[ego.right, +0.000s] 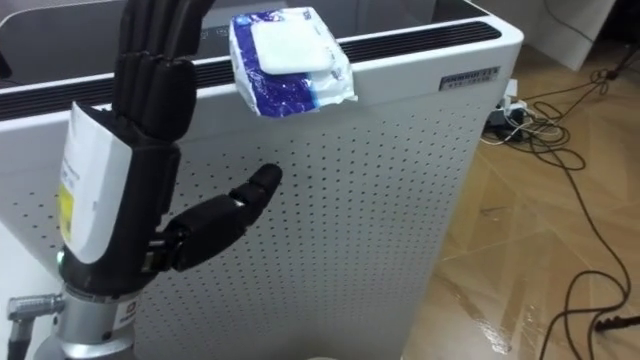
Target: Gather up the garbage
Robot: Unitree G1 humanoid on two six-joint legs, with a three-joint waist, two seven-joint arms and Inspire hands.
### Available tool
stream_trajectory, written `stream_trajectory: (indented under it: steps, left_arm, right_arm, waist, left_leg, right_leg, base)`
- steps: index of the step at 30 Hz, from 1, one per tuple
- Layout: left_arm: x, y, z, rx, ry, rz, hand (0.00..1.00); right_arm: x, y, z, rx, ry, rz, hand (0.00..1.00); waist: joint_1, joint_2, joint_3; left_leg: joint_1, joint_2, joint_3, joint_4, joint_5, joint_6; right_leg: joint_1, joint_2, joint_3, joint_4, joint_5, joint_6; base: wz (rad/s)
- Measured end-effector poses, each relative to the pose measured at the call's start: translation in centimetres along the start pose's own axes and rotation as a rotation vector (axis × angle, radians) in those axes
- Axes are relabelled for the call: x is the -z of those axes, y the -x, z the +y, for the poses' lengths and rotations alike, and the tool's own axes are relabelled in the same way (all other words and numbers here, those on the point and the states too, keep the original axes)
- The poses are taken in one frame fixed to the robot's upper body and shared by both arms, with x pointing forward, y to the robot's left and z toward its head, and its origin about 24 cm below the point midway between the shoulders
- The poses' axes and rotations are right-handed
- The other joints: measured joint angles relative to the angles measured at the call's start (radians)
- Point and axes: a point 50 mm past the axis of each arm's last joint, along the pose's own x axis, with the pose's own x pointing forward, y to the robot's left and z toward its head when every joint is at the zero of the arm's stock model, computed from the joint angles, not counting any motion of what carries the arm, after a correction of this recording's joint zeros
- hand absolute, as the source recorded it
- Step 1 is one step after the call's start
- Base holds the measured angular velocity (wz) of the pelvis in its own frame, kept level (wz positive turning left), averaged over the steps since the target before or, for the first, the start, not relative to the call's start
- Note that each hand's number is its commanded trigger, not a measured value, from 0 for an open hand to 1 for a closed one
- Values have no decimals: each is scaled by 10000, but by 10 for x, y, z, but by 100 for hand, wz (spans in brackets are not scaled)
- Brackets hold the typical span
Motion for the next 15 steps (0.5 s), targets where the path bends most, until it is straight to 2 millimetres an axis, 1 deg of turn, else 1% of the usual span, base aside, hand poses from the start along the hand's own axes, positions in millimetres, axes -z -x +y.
stream_trajectory:
  steps: [5, 7, 10, 15]
  left_arm:
    - [-4, -7, -3, -18, 155, -322, 0]
    - [-6, -9, -4, 71, 203, -559, 0]
    - [-7, -11, -5, 80, 228, -731, 0]
    - [-7, -17, -4, -6, 157, -881, 0]
  right_arm:
    - [-1, 0, 0, -3, 31, -50, 100]
    - [-5, -1, 1, 17, 89, -200, 100]
    - [-7, -1, 2, -14, 127, -288, 100]
    - [-7, -1, 2, -7, 83, -287, 100]
  waist:
    - [-14, 9, 7]
    - [-39, 57, 37]
    - [-115, 113, 60]
    - [-177, 185, 43]
  left_leg:
    - [7, -5, 8, 0, 0, 0]
    - [33, -6, 21, 0, 0, 0]
    - [101, -7, 50, -4, 0, 0]
    - [147, -9, 53, -18, 0, 0]
  right_leg:
    - [0, -6, 44, 2, 0, 0]
    - [-1, -3, 84, 3, 0, 0]
    - [19, 5, 161, 8, 0, 0]
    - [48, 12, 234, 12, 1, 1]
  base:
    - [-1]
    - [-7]
    - [-9]
    - [-6]
